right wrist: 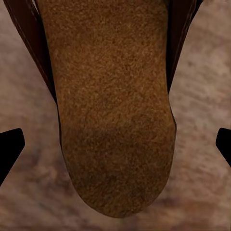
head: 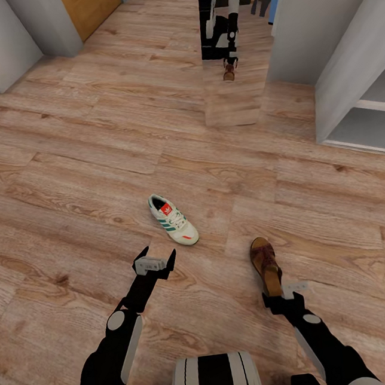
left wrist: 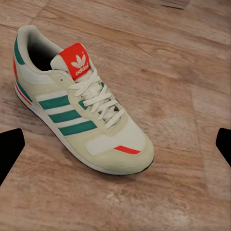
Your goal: Pick up the two gym shoes and the two sandals from the corridor floor and place them onto the hallstand (shoe rack) in the corridor, making sure they are on the rack and not on the floor. Arrange them so the two gym shoes are next to each other and the two sandals are next to each other.
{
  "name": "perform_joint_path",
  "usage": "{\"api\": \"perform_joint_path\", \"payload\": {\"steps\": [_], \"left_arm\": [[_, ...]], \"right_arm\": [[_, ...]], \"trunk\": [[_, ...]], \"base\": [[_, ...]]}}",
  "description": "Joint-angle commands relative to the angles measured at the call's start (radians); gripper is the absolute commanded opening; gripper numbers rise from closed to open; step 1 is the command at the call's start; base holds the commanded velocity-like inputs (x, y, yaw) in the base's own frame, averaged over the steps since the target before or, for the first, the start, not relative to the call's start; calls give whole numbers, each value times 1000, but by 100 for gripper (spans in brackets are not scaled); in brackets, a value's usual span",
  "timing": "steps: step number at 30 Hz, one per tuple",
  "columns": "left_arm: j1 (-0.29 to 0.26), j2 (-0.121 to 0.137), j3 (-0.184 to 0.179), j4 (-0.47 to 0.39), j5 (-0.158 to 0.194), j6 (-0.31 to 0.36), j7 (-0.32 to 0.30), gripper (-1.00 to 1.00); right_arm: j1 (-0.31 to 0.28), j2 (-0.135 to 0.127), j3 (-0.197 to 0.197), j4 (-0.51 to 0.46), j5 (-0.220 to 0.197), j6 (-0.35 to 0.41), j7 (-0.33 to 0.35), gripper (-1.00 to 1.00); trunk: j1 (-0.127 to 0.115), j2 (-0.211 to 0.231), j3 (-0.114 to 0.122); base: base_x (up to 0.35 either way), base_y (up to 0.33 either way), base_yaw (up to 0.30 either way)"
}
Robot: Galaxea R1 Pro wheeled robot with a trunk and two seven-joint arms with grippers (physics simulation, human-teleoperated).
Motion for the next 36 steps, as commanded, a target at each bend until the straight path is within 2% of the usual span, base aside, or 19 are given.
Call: {"api": "perform_joint_path", "payload": {"steps": [1,36], "left_arm": [[0,0,1,1,4,-1,-5,100],[-1,1,0,0,4,-1,-5,100]], "right_arm": [[0,0,0,1,1,1,-1,100],[-3,0,0,9,1,-25,-1,100]], "trunk": [[0,0,0],[0,0,0]], "base": [[0,0,0],[0,0,0]]}}
